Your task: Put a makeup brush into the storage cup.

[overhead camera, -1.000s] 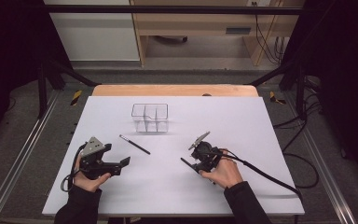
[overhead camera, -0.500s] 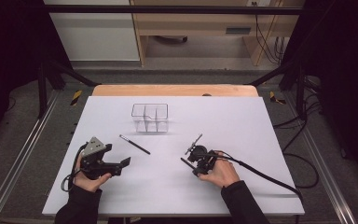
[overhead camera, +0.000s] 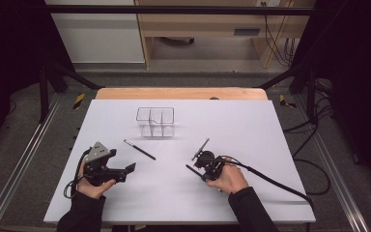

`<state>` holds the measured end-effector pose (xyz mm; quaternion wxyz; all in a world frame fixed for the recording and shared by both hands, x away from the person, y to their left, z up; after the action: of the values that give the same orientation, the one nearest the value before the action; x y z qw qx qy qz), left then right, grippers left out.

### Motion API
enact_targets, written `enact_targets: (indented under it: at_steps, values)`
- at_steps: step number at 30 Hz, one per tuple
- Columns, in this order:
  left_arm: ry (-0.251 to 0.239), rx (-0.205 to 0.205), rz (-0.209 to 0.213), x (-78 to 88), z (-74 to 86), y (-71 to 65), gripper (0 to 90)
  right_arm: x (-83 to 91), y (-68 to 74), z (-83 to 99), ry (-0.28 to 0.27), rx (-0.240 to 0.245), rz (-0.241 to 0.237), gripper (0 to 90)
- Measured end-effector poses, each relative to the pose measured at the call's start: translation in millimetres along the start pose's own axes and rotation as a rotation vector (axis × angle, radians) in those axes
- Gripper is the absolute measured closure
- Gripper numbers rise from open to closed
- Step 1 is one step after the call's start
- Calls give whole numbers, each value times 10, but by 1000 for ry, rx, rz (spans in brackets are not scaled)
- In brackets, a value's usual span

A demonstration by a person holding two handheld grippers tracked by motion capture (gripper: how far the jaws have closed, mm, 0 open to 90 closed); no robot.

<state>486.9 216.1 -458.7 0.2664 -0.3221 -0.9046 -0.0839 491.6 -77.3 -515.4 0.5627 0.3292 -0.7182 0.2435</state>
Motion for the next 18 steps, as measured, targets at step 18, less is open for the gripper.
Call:
enact_targets:
  at_steps: [18]
  values:
    - [0, -20, 13, -1, -21, -58, 75, 267, -28, -62, -131, 3, -24, 844]
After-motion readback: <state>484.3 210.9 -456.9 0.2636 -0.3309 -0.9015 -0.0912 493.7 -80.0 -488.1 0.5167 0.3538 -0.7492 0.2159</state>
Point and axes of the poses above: each handheld gripper's, and its own axes: x roughly backward along the jaws, z roughly out of its underside, y roughly to its left, the point moved 7 cm from there along -x, roughly forward along the jaws, and after that the axes turned 3 degrees about -x, right-handed, at the moved point
